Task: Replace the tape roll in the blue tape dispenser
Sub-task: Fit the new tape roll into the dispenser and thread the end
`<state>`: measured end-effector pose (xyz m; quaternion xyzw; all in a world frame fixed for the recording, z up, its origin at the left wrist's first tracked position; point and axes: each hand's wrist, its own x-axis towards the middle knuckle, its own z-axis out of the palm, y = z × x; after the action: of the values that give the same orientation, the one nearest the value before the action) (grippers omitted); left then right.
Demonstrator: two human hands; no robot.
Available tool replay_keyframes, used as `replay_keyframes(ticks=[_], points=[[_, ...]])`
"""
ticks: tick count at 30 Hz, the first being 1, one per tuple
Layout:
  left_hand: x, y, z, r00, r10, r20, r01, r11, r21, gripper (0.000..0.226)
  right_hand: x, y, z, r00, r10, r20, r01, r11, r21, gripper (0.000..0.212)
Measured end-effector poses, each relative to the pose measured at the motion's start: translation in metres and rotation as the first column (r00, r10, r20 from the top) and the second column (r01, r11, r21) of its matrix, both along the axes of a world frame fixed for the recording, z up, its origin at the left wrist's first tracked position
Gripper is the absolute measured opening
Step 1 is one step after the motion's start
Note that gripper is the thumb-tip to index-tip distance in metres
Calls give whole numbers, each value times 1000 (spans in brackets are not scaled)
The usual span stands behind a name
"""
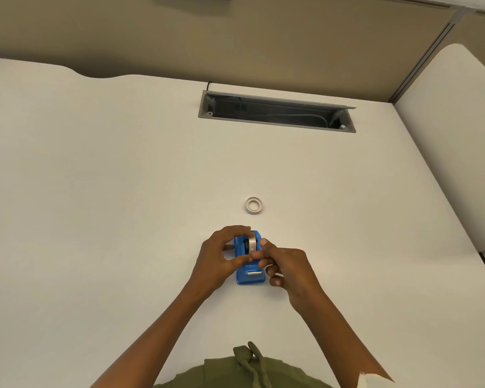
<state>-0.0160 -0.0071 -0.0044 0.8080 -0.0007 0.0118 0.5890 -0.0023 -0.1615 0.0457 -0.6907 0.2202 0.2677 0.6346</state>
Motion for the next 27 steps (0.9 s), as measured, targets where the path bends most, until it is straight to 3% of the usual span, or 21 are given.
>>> replay_keyframes(ticks=[5,20,27], points=[[1,-1,1,1000,3,18,-3,1000,22,39,-2,4,-1,995,-73,-70,74,997,11,34],[2,-2,-2,999,8,40,-10,999,48,41,-4,13,-5,986,-161,-47,160,987,-24,20],[-1,10,-2,992,-125,8,124,990,70,44,-7,15,-5,985,-171,-9,170,984,-47,16]])
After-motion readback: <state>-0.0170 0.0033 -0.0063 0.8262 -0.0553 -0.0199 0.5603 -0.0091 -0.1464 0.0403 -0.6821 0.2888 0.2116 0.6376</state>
